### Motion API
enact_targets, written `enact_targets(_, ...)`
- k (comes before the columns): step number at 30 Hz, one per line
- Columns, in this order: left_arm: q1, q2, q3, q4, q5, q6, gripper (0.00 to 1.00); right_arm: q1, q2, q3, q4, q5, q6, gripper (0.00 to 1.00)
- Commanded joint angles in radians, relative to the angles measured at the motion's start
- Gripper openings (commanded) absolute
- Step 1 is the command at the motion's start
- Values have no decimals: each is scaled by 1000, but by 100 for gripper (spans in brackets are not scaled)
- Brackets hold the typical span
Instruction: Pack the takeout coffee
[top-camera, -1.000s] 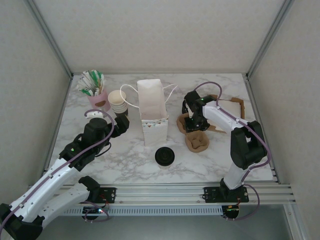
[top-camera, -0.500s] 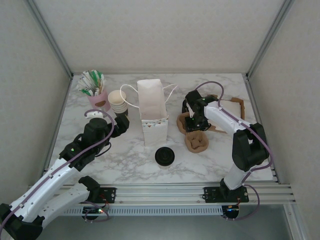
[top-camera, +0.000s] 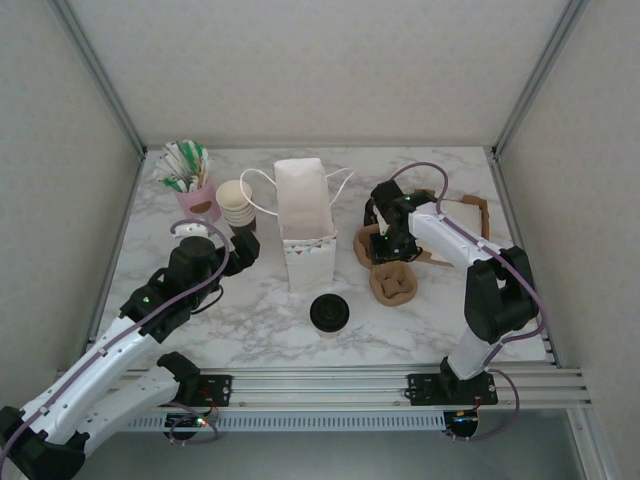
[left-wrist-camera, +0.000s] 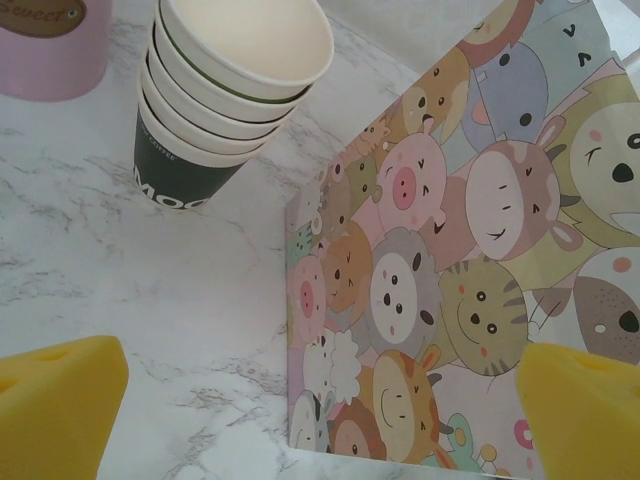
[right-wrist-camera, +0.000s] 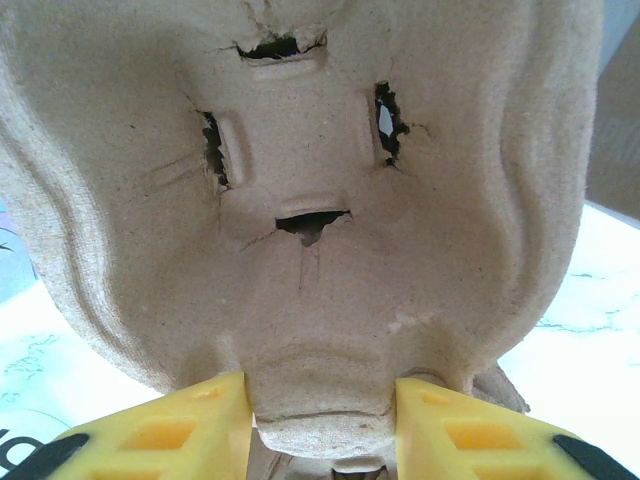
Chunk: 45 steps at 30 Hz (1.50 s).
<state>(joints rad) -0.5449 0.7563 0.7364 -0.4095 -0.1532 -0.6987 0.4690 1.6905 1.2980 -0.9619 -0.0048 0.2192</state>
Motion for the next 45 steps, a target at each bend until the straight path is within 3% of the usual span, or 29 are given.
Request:
enact_targets(1,11,-1,-3,18,6,19,100,-5,19,-8,-15,-20,6,44)
enact_targets(5,11,4,-3,23,7,19,100,-5,24,-8,-16,-17,5,50)
enact_targets(12,11,12,0,27,12,21,100,-3,33,-7,-11,-22,-1,52)
enact_targets(28,13,17,-3,33,17,21,100,31,106,43,-49,70,-35,49)
enact_targets(36,13,15,-7,32,16,19,100,31,87,54,-60,50,-34,38)
enact_targets(45,13,12,-12,34,18,18,100,31,42,45,-66,11,-28,37)
